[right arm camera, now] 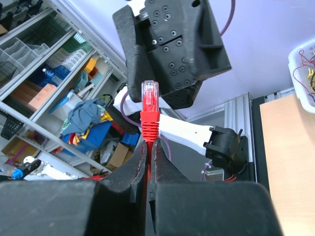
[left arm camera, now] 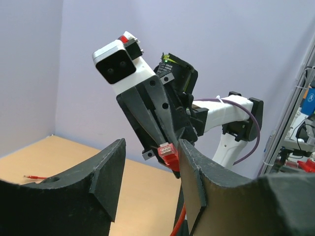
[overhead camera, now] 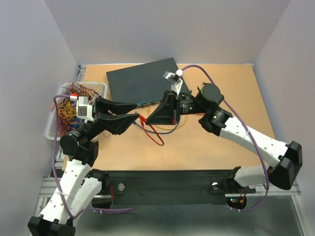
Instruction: Insert the plug into the switch port
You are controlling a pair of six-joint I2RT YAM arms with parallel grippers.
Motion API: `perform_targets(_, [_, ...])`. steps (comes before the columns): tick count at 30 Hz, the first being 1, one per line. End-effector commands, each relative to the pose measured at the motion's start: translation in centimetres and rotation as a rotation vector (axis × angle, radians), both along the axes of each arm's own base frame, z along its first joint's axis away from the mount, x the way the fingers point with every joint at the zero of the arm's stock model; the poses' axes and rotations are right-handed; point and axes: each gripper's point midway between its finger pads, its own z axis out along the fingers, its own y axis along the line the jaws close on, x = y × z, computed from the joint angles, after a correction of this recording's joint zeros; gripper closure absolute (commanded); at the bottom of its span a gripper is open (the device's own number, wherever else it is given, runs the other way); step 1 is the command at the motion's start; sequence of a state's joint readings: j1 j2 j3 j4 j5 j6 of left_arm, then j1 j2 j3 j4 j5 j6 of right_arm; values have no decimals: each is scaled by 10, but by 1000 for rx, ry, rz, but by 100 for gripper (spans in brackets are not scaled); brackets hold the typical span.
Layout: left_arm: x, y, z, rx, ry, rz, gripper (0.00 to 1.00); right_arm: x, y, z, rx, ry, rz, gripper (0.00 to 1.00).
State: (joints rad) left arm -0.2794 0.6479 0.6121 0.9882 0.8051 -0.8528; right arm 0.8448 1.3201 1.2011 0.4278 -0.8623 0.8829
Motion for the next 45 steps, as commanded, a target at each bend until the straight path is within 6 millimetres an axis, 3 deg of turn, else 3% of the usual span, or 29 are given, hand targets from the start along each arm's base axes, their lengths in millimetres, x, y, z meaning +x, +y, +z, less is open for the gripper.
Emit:
perform_targets(1, [-8, 0, 9, -14, -47, -24, 43, -8, -7, 20, 72, -70, 15, 100])
perform_targets(4, [-7, -1, 7, -6, -43, -33, 46, -7, -5, 21, 80, -74, 16, 100])
perform_targets(8, [-8, -2, 7, -2, -45, -37, 60, -5, -2, 21, 86, -79, 16, 100])
perform_targets(11, [-10, -1, 9, -1, -56, -37, 76, -1, 0, 19, 84, -74, 5, 100])
perform_targets(12, [-10, -2, 9, 4, -58, -38, 86, -1, 1, 19, 85, -74, 3, 100])
perform_targets(14, [-10, -2, 10, 12, -58, -38, 97, 3, 2, 20, 88, -72, -15, 100])
perform_targets(18, [1, -2, 9, 49, -24, 14, 100, 8, 4, 20, 90, -68, -36, 100])
perform_targets(20, [10, -2, 3, 71, 24, 42, 100, 10, 7, 19, 87, -67, -40, 71])
perform_targets(22, [13, 1, 8, 85, 20, 84, 100, 13, 7, 22, 91, -75, -59, 35])
perform_targets(24, [27, 3, 1, 109, 102, 137, 100, 19, 7, 16, 46, -101, -100, 27])
perform_targets(25, [27, 6, 10, 113, 91, 168, 100, 30, 7, 22, 44, -170, -173, 26])
perform_targets(26, [45, 12, 0, 124, 193, 238, 100, 35, 5, 14, -5, -161, -208, 25])
perform_targets(27, [49, 18, 12, 114, 213, 289, 100, 38, 3, 14, -14, -177, -234, 25])
perform_targets(28, [57, 23, 11, 118, 260, 337, 100, 48, 1, 15, -22, -191, -299, 24])
perform_targets(29, [80, 34, -8, 138, 390, 441, 100, 54, 0, 7, -65, -209, -333, 24])
perform_targets(30, [89, 41, -13, 143, 447, 496, 100, 60, -1, 5, -83, -218, -370, 25])
perform_targets(31, [91, 49, -3, 133, 468, 542, 100, 74, -3, 3, -106, -217, -446, 27])
perform_targets(33, [108, 61, -21, 168, 576, 639, 100, 92, -9, -8, -187, -229, -548, 31])
perform_targets(34, [110, 65, -17, 159, 585, 663, 100, 109, -12, -12, -222, -259, -640, 34])
perform_targets(35, [112, 69, -18, 158, 603, 688, 100, 116, -14, -16, -257, -276, -696, 35])
perform_targets(36, [119, 76, -26, 158, 647, 736, 100, 111, -10, -16, -291, -300, -721, 35])
perform_targets(38, [122, 85, -25, 150, 673, 789, 100, 128, -8, -24, -369, -375, -836, 35])
perform_targets(39, [126, 91, -28, 152, 705, 829, 100, 115, 4, -16, -375, -412, -834, 35])
perform_targets(40, [128, 93, -30, 159, 717, 845, 100, 122, 5, -15, -406, -436, -912, 35])
perform_targets(41, [131, 94, -33, 174, 731, 857, 100, 118, 18, -15, -442, -499, -948, 35])
perform_targets(42, [134, 93, -38, 186, 746, 858, 100, 123, 25, -30, -484, -534, -937, 35])
perform_targets(43, [135, 93, -36, 192, 741, 862, 100, 115, 34, -16, -476, -564, -976, 35])
perform_targets(44, [136, 93, -37, 201, 745, 865, 100, 116, 39, -16, -503, -631, -989, 35])
perform_targets(45, [139, 99, -41, 205, 762, 903, 100, 119, 55, -33, -551, -661, -987, 35])
